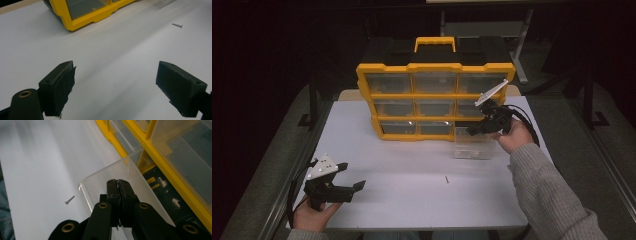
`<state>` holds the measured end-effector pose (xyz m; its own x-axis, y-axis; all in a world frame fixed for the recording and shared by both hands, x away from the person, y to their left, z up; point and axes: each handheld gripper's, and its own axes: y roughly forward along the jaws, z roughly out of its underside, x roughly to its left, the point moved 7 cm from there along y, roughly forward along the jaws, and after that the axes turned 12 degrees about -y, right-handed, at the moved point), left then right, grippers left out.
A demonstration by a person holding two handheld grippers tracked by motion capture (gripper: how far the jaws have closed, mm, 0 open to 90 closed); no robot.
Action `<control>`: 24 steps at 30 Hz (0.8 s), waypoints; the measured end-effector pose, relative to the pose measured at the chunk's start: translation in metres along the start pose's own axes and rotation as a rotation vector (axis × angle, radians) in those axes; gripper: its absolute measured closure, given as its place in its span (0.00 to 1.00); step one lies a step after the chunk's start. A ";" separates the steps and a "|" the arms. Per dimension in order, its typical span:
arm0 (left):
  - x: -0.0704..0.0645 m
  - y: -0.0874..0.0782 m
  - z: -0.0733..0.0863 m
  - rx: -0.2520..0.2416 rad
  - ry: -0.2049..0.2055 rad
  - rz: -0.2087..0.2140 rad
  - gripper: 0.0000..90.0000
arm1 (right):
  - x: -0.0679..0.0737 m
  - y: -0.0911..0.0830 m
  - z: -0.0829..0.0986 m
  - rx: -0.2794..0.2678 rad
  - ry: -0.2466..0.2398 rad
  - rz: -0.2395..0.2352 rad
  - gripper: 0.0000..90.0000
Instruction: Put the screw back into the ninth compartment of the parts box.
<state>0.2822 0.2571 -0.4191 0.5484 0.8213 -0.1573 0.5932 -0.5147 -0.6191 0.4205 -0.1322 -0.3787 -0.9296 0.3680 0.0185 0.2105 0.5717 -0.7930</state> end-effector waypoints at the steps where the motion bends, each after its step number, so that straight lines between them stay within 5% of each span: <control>1: 0.001 -0.001 0.000 0.005 0.007 -0.002 0.17 | -0.001 0.001 0.001 0.004 0.000 0.004 0.97; 13: 0.000 0.000 0.000 -0.001 0.001 0.000 0.17 | -0.005 0.023 0.018 0.053 0.015 0.003 0.92; 20: 0.000 0.000 0.000 0.001 0.000 0.001 0.17 | -0.003 0.015 0.015 0.020 0.022 0.011 0.88; 24: 0.000 0.001 0.001 0.003 0.000 0.001 0.17 | 0.013 0.004 0.003 -0.018 0.018 -0.003 0.83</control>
<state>0.2821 0.2570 -0.4199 0.5490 0.8208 -0.1578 0.5912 -0.5148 -0.6209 0.4083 -0.1279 -0.3835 -0.9245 0.3798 0.0318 0.2137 0.5857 -0.7819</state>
